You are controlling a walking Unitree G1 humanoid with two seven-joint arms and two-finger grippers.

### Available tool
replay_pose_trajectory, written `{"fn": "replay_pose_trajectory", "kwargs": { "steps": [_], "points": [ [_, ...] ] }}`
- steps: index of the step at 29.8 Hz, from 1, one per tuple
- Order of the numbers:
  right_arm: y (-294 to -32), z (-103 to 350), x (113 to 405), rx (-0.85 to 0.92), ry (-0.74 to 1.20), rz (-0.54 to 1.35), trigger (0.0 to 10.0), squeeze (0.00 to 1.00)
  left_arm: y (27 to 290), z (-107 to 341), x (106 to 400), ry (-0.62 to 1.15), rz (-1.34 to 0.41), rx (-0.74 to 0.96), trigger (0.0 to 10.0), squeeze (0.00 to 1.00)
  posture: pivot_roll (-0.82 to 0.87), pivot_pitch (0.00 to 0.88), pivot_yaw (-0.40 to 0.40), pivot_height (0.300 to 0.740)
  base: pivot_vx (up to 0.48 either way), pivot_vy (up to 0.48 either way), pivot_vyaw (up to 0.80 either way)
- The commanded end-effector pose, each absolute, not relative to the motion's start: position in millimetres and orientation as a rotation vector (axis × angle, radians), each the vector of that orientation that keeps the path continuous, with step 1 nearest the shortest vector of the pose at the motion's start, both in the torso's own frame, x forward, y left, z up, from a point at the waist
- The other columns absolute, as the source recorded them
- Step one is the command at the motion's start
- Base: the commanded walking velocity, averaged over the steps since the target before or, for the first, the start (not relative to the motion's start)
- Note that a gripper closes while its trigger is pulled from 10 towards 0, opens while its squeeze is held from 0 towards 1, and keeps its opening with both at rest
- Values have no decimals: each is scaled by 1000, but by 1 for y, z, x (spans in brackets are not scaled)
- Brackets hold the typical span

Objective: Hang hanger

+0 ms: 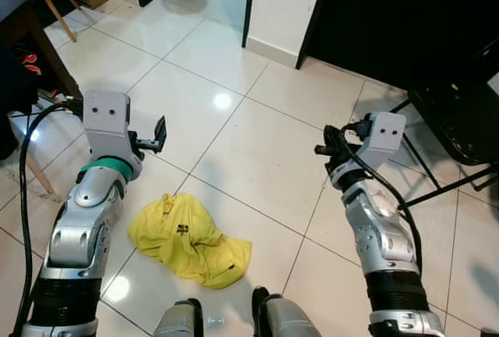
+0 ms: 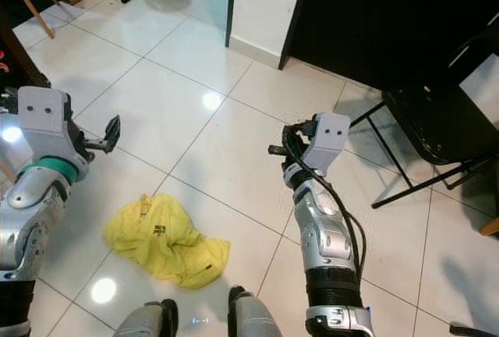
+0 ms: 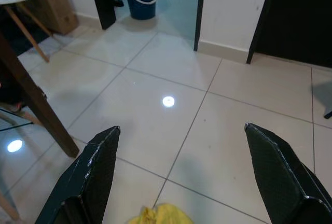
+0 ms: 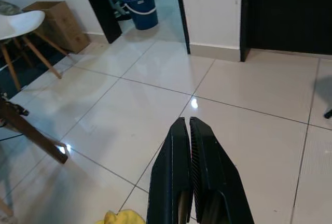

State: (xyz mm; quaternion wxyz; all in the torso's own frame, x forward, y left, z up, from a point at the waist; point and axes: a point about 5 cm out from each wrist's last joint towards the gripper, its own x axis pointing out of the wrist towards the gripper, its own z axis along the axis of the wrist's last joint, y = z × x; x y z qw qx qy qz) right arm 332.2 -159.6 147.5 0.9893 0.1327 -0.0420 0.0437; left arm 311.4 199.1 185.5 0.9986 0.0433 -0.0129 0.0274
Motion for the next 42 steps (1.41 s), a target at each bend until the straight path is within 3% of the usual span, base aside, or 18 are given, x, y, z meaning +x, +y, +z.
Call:
{"fn": "replay_pose_trajectory", "kwargs": {
  "steps": [1, 16, 42],
  "points": [
    [-164, 147, 329, 259, -90, 72, 10000, 0, 200, 181, 312, -10, 67, 71, 10000, 0, -26, 149, -1, 740, 0, 0, 0],
    [-162, 150, 331, 241, -95, 97, 10000, 0, 197, 177, 314, -35, 79, 82, 10000, 0, -20, 135, -17, 740, 0, 0, 0],
    [-161, 148, 329, 234, -90, 104, 10000, 0, 195, 178, 315, -46, 67, 70, 10000, 0, -25, 138, -12, 740, -342, 0, 0]
  ]
}}
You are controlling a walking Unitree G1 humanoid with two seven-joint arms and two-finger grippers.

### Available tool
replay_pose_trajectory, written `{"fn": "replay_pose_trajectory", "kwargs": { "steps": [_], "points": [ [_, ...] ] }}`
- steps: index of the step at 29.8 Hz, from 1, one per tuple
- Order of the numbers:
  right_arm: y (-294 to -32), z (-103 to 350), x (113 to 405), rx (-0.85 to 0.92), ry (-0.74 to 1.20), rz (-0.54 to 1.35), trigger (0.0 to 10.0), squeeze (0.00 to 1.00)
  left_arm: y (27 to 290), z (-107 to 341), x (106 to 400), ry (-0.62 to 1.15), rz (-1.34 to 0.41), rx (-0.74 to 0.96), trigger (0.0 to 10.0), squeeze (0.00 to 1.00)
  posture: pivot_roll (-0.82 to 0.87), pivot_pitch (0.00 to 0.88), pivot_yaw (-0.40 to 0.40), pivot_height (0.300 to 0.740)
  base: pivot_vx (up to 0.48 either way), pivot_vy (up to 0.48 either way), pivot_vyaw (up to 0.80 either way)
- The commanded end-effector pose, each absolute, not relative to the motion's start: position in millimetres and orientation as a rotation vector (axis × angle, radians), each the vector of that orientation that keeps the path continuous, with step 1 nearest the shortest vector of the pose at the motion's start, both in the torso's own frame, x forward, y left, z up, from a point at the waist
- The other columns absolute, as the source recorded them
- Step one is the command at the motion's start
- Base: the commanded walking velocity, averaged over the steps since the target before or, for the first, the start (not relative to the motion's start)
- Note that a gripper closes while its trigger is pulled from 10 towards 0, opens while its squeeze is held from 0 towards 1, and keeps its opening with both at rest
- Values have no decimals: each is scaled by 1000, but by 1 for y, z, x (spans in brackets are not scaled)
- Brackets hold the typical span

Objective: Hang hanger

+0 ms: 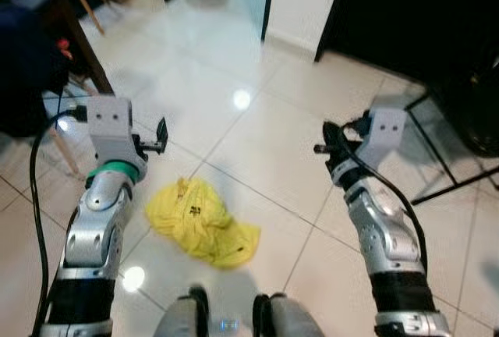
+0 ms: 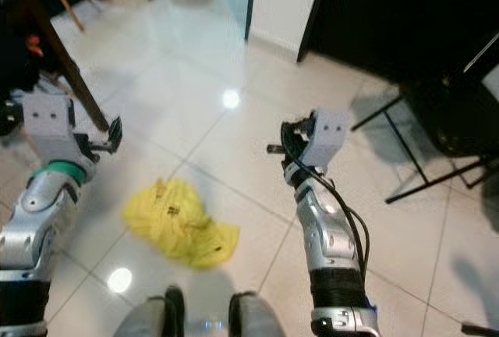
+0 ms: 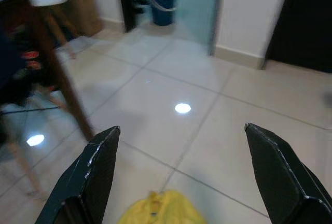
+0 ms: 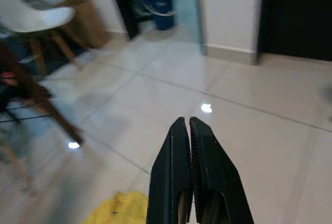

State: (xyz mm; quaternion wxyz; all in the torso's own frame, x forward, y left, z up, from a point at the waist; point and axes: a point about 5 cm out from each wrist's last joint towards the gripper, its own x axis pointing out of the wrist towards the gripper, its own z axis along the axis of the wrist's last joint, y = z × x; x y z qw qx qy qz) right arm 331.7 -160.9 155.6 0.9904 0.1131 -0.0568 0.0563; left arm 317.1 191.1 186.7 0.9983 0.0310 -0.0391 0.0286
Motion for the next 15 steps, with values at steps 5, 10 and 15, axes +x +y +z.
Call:
{"fn": "replay_pose_trajectory", "kwargs": {
  "steps": [5, 10, 15],
  "points": [
    [-161, 148, 330, 230, -91, 103, 10000, 0, 195, 178, 316, -45, 67, 67, 10000, 0, -26, 139, -11, 740, -375, 0, 0],
    [-163, 148, 329, 220, -97, 99, 10000, 0, 195, 178, 316, -46, 65, 65, 10000, 0, -28, 140, -9, 740, -377, 0, 0],
    [-163, 148, 328, 215, -97, 99, 10000, 0, 193, 179, 316, -45, 59, 62, 10000, 0, -29, 142, -8, 740, -279, 0, 0]
  ]
}}
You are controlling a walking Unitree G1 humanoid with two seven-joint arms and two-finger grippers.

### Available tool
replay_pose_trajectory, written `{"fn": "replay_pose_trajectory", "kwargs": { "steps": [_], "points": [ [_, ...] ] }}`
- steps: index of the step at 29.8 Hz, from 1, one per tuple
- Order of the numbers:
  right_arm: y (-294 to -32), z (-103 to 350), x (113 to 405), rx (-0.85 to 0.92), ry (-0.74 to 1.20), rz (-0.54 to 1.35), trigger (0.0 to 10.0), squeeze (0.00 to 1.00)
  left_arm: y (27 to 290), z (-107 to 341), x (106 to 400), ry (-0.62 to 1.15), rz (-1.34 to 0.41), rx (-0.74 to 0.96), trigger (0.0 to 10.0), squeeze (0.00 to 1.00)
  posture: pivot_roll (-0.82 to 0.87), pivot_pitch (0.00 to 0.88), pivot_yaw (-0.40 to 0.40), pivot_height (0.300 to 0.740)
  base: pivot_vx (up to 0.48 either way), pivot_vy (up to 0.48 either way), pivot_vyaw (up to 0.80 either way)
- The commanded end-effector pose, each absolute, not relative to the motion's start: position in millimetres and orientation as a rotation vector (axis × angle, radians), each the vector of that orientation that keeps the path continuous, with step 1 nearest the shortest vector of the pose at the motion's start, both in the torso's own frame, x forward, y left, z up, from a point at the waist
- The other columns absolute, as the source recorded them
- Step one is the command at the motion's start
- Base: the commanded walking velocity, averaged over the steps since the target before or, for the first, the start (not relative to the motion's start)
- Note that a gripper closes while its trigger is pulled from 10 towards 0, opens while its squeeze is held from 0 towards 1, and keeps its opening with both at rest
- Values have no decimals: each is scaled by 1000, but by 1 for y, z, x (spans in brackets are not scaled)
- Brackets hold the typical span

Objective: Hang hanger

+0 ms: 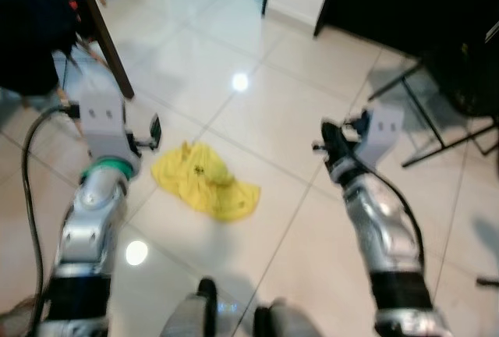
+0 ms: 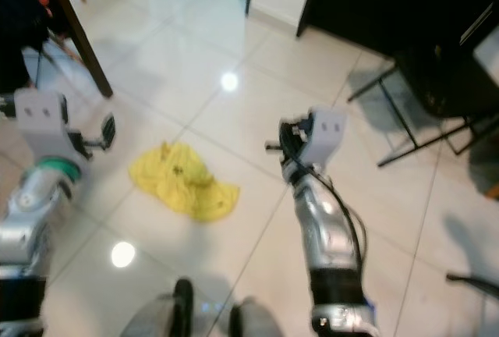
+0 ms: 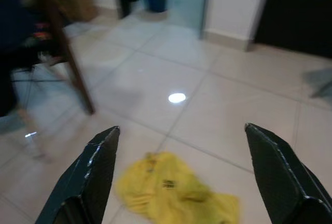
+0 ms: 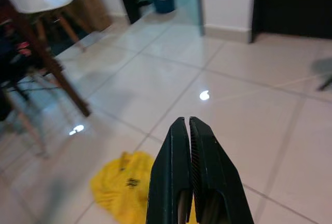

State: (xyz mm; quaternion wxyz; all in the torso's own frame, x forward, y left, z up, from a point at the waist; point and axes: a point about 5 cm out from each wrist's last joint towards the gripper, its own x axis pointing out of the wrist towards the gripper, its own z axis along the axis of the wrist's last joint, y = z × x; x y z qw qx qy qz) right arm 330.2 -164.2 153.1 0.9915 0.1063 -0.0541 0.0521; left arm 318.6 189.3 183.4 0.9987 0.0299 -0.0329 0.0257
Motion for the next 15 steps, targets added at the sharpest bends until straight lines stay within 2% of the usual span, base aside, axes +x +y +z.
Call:
{"fn": "replay_pose_trajectory", "kwargs": {
  "steps": [1, 9, 15],
  "points": [
    [-163, 148, 328, 215, -97, 99, 10000, 0, 193, 179, 316, -45, 59, 62, 10000, 0, -29, 142, -8, 740, 0, 0, 0],
    [-163, 149, 328, 216, -100, 96, 10000, 0, 191, 182, 318, -47, 51, 50, 10000, 0, -30, 144, -5, 740, 0, 0, 0],
    [-163, 149, 327, 215, -105, 96, 10000, 0, 192, 184, 320, -61, 59, 44, 10000, 0, -32, 144, -3, 740, 400, 0, 0]
  ]
}}
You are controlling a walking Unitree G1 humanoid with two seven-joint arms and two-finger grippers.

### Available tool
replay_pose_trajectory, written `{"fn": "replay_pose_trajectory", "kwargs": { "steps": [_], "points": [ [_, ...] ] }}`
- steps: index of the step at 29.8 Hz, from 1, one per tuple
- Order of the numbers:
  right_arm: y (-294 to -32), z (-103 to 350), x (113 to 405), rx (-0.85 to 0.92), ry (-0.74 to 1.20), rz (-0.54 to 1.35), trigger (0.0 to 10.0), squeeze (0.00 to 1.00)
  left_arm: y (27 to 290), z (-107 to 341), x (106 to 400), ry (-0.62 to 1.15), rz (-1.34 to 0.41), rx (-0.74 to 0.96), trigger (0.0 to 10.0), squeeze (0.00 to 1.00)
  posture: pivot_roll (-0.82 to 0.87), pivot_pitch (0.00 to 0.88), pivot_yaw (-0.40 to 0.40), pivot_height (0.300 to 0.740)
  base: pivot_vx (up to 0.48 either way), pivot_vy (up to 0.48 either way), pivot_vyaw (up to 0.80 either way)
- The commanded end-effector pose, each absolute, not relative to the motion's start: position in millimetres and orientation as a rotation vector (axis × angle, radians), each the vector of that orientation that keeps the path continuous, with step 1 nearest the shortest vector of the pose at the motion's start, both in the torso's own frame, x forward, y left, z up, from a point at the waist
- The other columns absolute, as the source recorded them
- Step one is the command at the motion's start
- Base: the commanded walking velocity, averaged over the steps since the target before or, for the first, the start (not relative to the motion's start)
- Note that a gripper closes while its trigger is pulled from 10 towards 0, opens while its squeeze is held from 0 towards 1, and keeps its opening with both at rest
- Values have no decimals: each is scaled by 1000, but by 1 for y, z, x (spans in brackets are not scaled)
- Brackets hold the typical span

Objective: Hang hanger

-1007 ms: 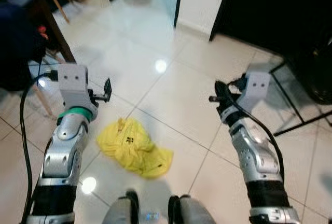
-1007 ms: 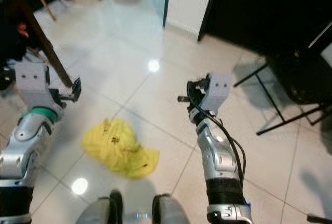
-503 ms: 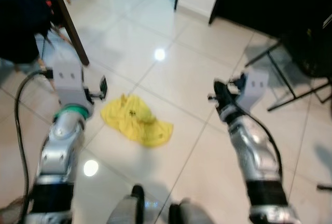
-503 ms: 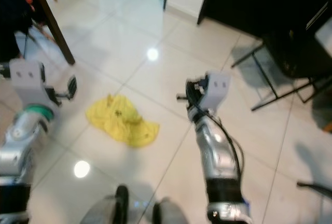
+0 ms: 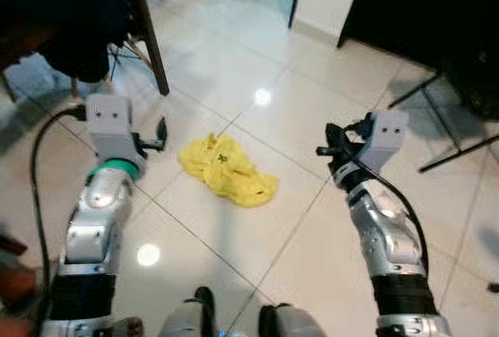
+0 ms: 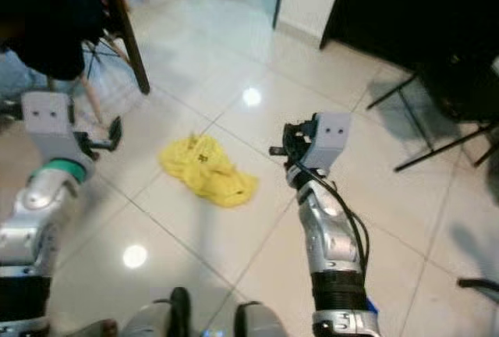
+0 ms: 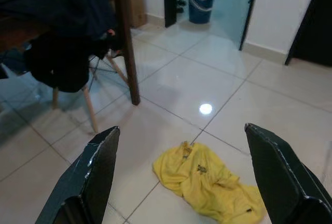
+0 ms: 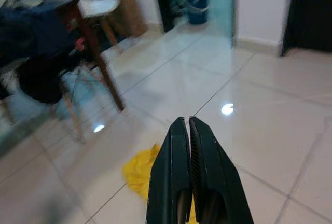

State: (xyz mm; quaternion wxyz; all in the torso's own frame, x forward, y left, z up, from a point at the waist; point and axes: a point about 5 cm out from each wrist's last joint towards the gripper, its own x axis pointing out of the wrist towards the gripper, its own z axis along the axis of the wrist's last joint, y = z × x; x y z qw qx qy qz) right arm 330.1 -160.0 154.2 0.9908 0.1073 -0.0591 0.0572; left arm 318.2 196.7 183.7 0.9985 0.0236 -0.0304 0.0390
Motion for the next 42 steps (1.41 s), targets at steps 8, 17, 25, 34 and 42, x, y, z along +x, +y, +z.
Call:
{"fn": "replay_pose_trajectory", "kwargs": {
  "steps": [8, 17, 25, 34, 42],
  "points": [
    [-163, 149, 327, 206, -112, 100, 10000, 0, 193, 185, 320, -69, 60, 42, 10000, 0, -33, 145, -4, 740, 473, 0, 0],
    [-163, 149, 327, 213, -109, 104, 10000, 0, 193, 184, 320, -67, 58, 45, 10000, 0, -34, 144, -5, 740, 480, 0, -342],
    [-164, 150, 327, 212, -111, 95, 10000, 0, 192, 184, 320, -66, 49, 47, 10000, 0, -35, 145, -4, 740, 480, 0, -788],
    [-163, 149, 328, 202, -109, 87, 10000, 0, 184, 183, 318, -61, 0, 65, 10000, 0, -31, 146, -2, 740, 152, 0, -46],
    [-164, 149, 328, 210, -114, 85, 10000, 0, 181, 181, 318, -54, -25, 58, 10000, 0, -31, 142, -3, 740, 0, 0, 0]
  ]
}}
